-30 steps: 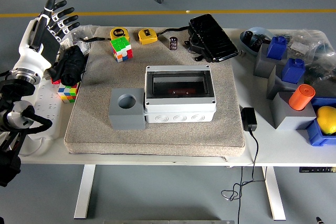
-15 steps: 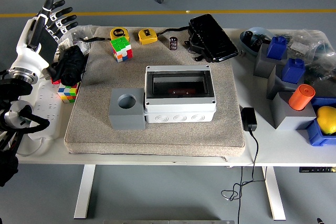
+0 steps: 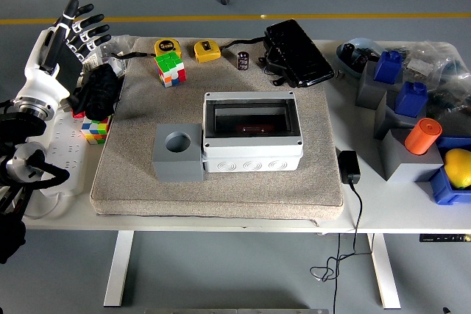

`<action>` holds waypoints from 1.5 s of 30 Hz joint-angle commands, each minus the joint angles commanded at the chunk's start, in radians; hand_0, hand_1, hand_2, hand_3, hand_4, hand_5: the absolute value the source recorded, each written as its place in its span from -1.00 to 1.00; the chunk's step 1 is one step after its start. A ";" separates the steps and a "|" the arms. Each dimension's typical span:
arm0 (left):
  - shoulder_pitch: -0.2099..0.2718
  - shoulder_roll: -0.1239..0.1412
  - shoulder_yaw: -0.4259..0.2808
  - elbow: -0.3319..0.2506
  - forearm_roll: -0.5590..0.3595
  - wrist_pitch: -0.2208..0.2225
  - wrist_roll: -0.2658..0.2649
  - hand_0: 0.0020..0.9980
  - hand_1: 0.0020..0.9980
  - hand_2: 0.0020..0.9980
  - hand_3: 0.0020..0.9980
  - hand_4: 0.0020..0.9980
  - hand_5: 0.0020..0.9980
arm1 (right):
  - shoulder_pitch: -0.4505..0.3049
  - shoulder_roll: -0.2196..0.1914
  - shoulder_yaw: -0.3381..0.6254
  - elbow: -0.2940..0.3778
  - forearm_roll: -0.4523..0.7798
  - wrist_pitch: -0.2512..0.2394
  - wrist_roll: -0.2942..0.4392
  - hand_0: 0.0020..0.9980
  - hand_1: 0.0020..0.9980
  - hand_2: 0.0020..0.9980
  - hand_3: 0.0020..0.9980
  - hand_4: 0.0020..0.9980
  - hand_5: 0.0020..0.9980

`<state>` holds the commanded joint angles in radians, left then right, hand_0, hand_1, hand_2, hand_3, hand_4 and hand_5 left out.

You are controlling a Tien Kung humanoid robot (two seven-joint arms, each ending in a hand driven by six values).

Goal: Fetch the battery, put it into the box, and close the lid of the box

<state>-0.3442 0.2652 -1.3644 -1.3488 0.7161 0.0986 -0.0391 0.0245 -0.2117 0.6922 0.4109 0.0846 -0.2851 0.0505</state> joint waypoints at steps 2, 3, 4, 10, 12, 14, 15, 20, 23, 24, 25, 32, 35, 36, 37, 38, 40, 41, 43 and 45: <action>0.001 -0.002 -0.002 0.000 0.000 0.001 0.001 0.32 0.29 0.28 0.31 1.00 0.15 | -0.001 0.002 0.001 -0.001 0.001 0.001 0.000 0.23 0.27 0.29 0.15 0.97 0.13; 0.001 -0.002 -0.002 -0.001 0.001 0.001 0.001 0.32 0.29 0.28 0.31 1.00 0.15 | -0.001 0.002 0.001 -0.001 0.001 0.001 0.000 0.23 0.27 0.29 0.15 0.97 0.13; 0.002 -0.001 -0.003 -0.001 0.001 0.001 0.001 0.32 0.29 0.28 0.31 1.00 0.15 | -0.002 0.003 0.001 -0.001 0.002 0.001 0.000 0.23 0.27 0.29 0.15 0.97 0.13; 0.004 0.000 -0.009 -0.003 0.001 0.001 0.004 0.32 0.30 0.28 0.31 1.00 0.15 | 0.000 0.003 -0.008 0.000 0.002 0.002 -0.001 0.23 0.27 0.29 0.15 0.97 0.14; 0.003 0.000 -0.010 -0.004 0.002 0.002 0.004 0.32 0.30 0.28 0.31 1.00 0.15 | 0.000 0.003 -0.007 0.000 0.002 0.002 -0.003 0.23 0.27 0.29 0.15 0.97 0.14; 0.003 0.000 -0.011 -0.006 0.003 0.003 0.003 0.33 0.30 0.28 0.31 1.00 0.15 | 0.000 0.002 -0.004 0.001 0.000 0.001 -0.005 0.22 0.27 0.29 0.15 0.97 0.14; 0.003 0.000 -0.011 -0.006 0.003 0.003 0.003 0.33 0.30 0.28 0.31 1.00 0.15 | 0.000 0.002 -0.003 0.001 0.000 0.001 -0.005 0.22 0.27 0.29 0.15 0.97 0.14; 0.002 0.001 -0.009 -0.008 0.003 0.003 0.004 0.33 0.30 0.28 0.31 1.00 0.15 | -0.002 0.002 0.003 0.000 -0.002 0.002 -0.010 0.23 0.27 0.29 0.15 0.97 0.14; 0.002 0.003 -0.009 -0.009 0.002 0.003 0.004 0.33 0.30 0.28 0.31 1.00 0.15 | -0.003 0.004 0.004 0.000 -0.003 0.005 -0.011 0.23 0.27 0.29 0.15 0.97 0.14; 0.002 0.003 -0.008 -0.009 0.002 0.003 0.004 0.33 0.30 0.28 0.31 1.00 0.15 | -0.004 0.005 0.005 0.000 -0.004 0.005 -0.010 0.23 0.27 0.29 0.15 0.97 0.14; 0.001 0.003 -0.008 -0.010 0.002 0.003 0.004 0.33 0.30 0.28 0.31 1.00 0.15 | -0.004 0.006 0.005 0.000 -0.004 0.006 -0.010 0.23 0.27 0.29 0.15 0.97 0.14; 0.003 0.003 -0.008 -0.008 0.002 0.003 0.004 0.33 0.30 0.28 0.31 1.00 0.15 | -0.003 0.004 0.010 0.003 -0.009 0.005 -0.010 0.23 0.27 0.29 0.15 0.97 0.14; -0.001 0.003 -0.003 -0.004 0.001 0.002 0.005 0.33 0.30 0.28 0.31 1.00 0.15 | -0.004 0.002 0.013 0.002 -0.008 0.006 -0.010 0.23 0.28 0.29 0.15 0.97 0.14; -0.003 0.003 -0.002 -0.004 0.001 0.001 0.005 0.33 0.30 0.28 0.31 1.00 0.15 | -0.006 0.003 0.013 0.001 -0.008 0.007 -0.011 0.23 0.28 0.29 0.15 0.97 0.14; -0.005 0.003 -0.001 -0.004 0.001 0.001 0.005 0.33 0.30 0.28 0.31 1.00 0.15 | -0.007 0.003 0.013 0.001 -0.008 0.009 -0.012 0.23 0.28 0.29 0.15 0.97 0.14; -0.006 0.002 0.000 -0.003 0.001 0.001 0.005 0.33 0.30 0.28 0.31 1.00 0.15 | -0.008 0.004 0.012 0.000 -0.007 0.010 -0.013 0.23 0.28 0.29 0.15 0.97 0.14; -0.007 0.002 0.000 -0.002 0.000 0.001 0.005 0.33 0.30 0.28 0.31 1.00 0.15 | -0.010 0.006 0.011 -0.002 -0.006 0.012 -0.014 0.23 0.28 0.29 0.15 0.97 0.14; -0.006 0.002 0.000 -0.001 0.000 0.001 0.005 0.33 0.30 0.28 0.31 1.00 0.15 | -0.011 0.006 0.012 -0.001 -0.007 0.013 -0.014 0.23 0.28 0.29 0.15 0.97 0.14; -0.002 0.002 0.001 0.002 0.000 0.001 0.005 0.33 0.30 0.28 0.31 1.00 0.15 | -0.011 0.006 0.013 0.000 -0.008 0.012 -0.013 0.23 0.28 0.29 0.15 0.97 0.14; 0.001 0.002 0.003 0.004 -0.001 0.001 0.005 0.33 0.30 0.28 0.31 1.00 0.15 | -0.010 0.006 0.014 0.001 -0.009 0.010 -0.012 0.23 0.28 0.29 0.15 0.97 0.14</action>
<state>-0.3435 0.2670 -1.3613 -1.3450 0.7148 0.1000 -0.0338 0.0141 -0.2060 0.7059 0.4120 0.0757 -0.2748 0.0382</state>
